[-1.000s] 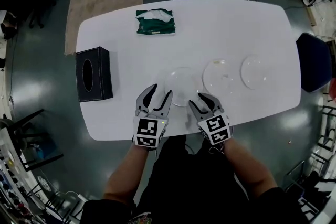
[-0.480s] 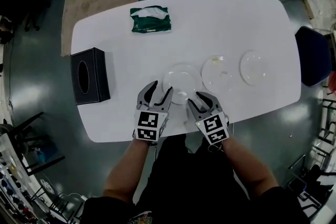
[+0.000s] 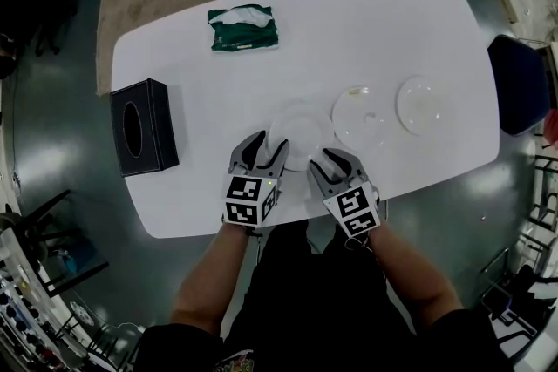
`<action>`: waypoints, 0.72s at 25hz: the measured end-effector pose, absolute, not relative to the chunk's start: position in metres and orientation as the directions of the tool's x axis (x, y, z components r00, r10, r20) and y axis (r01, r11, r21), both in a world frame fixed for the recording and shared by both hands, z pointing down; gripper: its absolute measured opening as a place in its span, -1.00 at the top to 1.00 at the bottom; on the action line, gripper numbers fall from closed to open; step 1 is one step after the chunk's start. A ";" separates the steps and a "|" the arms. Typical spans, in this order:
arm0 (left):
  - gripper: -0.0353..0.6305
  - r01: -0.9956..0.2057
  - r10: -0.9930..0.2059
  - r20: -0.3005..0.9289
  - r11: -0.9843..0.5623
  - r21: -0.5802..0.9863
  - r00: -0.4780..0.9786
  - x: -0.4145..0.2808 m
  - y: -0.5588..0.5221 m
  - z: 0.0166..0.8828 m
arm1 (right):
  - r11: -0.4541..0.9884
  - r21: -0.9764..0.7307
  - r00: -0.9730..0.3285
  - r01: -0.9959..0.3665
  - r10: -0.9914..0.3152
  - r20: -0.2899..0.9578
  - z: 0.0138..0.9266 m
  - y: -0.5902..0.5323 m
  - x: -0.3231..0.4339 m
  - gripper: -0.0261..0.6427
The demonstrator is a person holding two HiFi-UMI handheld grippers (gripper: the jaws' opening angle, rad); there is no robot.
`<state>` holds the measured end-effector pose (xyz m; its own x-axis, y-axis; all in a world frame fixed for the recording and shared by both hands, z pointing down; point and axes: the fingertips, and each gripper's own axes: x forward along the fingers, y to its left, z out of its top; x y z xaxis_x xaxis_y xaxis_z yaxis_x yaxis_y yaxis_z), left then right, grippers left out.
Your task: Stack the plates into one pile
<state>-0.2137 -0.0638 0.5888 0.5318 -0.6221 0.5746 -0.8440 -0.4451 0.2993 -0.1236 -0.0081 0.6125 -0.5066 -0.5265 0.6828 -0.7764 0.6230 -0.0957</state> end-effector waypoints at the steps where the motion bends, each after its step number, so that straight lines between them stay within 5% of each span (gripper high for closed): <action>1: 0.22 -0.842 -0.618 0.576 -0.447 0.302 0.535 -0.212 -0.064 0.589 | 0.622 -0.096 -0.507 -0.777 -0.528 0.681 0.612 -0.008 -0.124 0.44; 18: 0.64 -0.800 -0.566 0.568 -0.380 0.463 0.598 -0.209 -0.064 0.585 | 0.615 -0.106 -0.509 -0.781 -0.528 0.680 0.611 -0.006 -0.122 0.45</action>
